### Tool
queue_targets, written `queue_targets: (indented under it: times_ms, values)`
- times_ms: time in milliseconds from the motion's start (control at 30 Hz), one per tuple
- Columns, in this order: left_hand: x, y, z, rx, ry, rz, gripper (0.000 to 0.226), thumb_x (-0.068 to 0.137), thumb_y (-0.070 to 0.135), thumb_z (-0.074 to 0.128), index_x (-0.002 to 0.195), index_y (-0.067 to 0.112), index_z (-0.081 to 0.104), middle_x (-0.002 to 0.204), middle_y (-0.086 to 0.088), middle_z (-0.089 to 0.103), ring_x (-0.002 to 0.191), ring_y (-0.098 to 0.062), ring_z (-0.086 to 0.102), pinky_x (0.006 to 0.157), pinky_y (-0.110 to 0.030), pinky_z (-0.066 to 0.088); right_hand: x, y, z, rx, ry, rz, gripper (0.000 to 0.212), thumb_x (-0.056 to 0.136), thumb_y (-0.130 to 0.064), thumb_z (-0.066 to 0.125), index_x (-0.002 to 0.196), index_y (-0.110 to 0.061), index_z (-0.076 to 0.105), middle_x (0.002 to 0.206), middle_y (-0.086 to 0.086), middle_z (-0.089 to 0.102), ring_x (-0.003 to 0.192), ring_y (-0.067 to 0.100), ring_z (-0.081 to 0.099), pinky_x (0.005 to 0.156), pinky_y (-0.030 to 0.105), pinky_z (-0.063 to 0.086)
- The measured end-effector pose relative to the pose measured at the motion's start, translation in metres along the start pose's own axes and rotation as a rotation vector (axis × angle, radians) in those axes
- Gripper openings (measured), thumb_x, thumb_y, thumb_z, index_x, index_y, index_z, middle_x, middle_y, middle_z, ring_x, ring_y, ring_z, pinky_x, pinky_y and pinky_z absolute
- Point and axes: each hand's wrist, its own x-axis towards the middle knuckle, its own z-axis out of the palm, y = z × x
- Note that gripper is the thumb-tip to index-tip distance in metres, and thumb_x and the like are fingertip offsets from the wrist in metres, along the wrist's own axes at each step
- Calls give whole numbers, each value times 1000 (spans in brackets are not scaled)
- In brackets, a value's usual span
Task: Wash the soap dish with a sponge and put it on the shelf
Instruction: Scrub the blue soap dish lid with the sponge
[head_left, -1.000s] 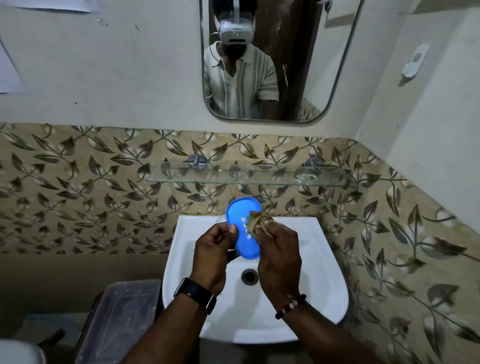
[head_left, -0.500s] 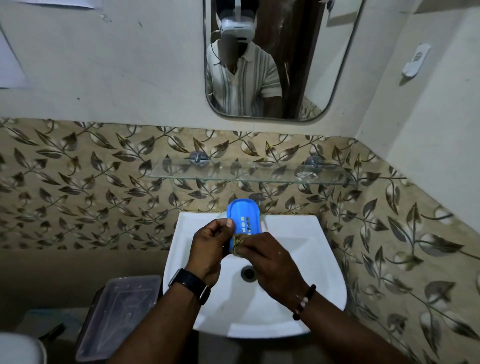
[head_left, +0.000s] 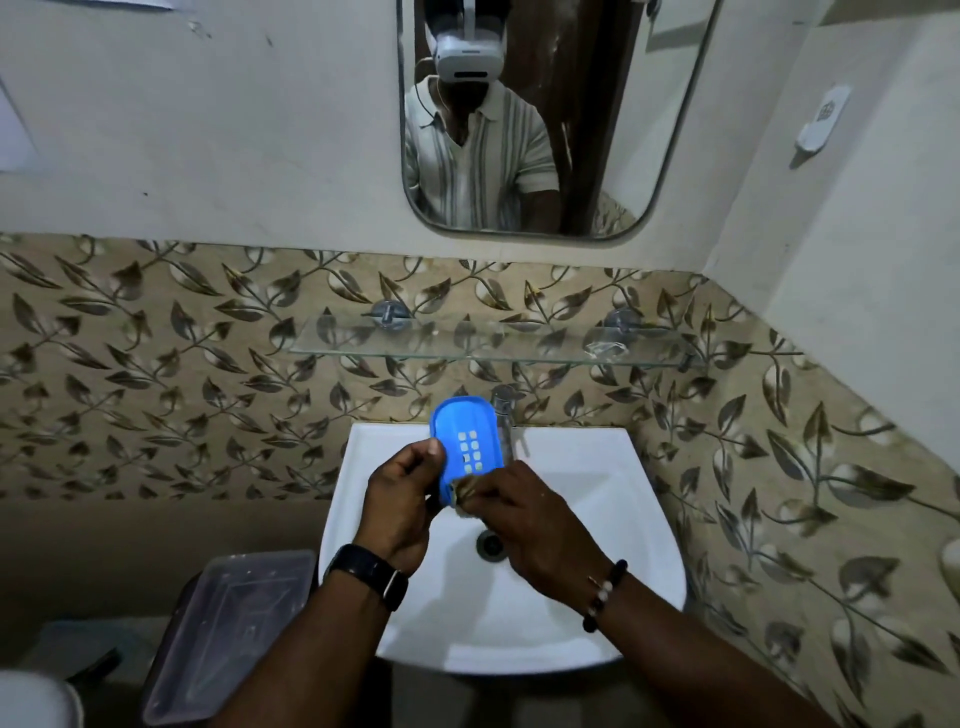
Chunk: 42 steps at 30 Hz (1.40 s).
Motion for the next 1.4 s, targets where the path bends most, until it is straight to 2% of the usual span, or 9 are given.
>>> queue_targets:
  times_ms: [300,467,600,700,767,933,1000,1133,1400]
  values:
    - [-2,-5,6,-68,16,58,17,99,18,57,93,14,73,87,-1,77,74,-10,71,62,-27,58,13,9,-1,29,377,531,23,89,-3,52,101,-7,71,101,5,63,95,17,57,81,31,51]
    - [-11,-18,8,-24,-13,101,30,93,25,58,112,5,70,111,-10,76,100,-22,72,79,-36,59,20,-1,5,930,554,971,23,99,4,48,104,-4,69,104,17,73,97,31,69,88,51,56]
    - [-16,-21,12,-83,-16,144,33,92,26,54,110,1,66,110,-16,72,101,-29,64,88,-40,52,13,-26,16,1212,575,839,30,101,-28,50,98,2,55,92,24,57,80,29,53,67,33,53]
    - [-17,-24,19,-197,-6,83,25,103,15,44,109,3,65,101,-16,68,92,-28,63,85,-37,50,5,-36,22,903,406,636,29,95,-52,56,94,-24,60,89,-5,59,76,14,53,66,26,48]
    - [-17,-24,19,-338,-16,-7,29,103,10,40,106,9,69,98,-10,70,91,-22,65,85,-33,51,1,-35,22,610,317,433,12,94,-40,64,97,-30,59,93,-9,57,82,13,58,72,26,48]
    - [-22,-21,15,-390,-33,-76,32,94,23,49,97,15,79,96,-13,71,86,-23,69,78,-34,57,-5,-26,26,53,257,29,11,92,-14,67,101,-8,67,103,7,65,89,26,60,80,36,50]
    - [-25,-21,15,-376,-7,-89,36,99,30,46,112,10,73,108,-22,62,92,-29,64,83,-39,53,-7,-25,27,-20,228,-15,10,93,-11,63,100,-6,69,101,10,67,87,29,61,82,37,51]
    - [-33,-23,10,-462,-92,-142,97,82,78,48,139,-1,52,127,-26,56,120,-39,53,112,-51,36,-7,-18,25,-115,157,-20,10,96,-12,59,100,-9,67,98,8,66,86,27,60,79,36,51]
    - [-33,-18,7,-474,121,-62,67,93,54,52,134,2,58,127,-26,62,112,-37,60,99,-49,48,-5,-18,27,-32,103,57,13,95,-8,56,98,-11,69,98,3,68,89,26,62,83,34,51]
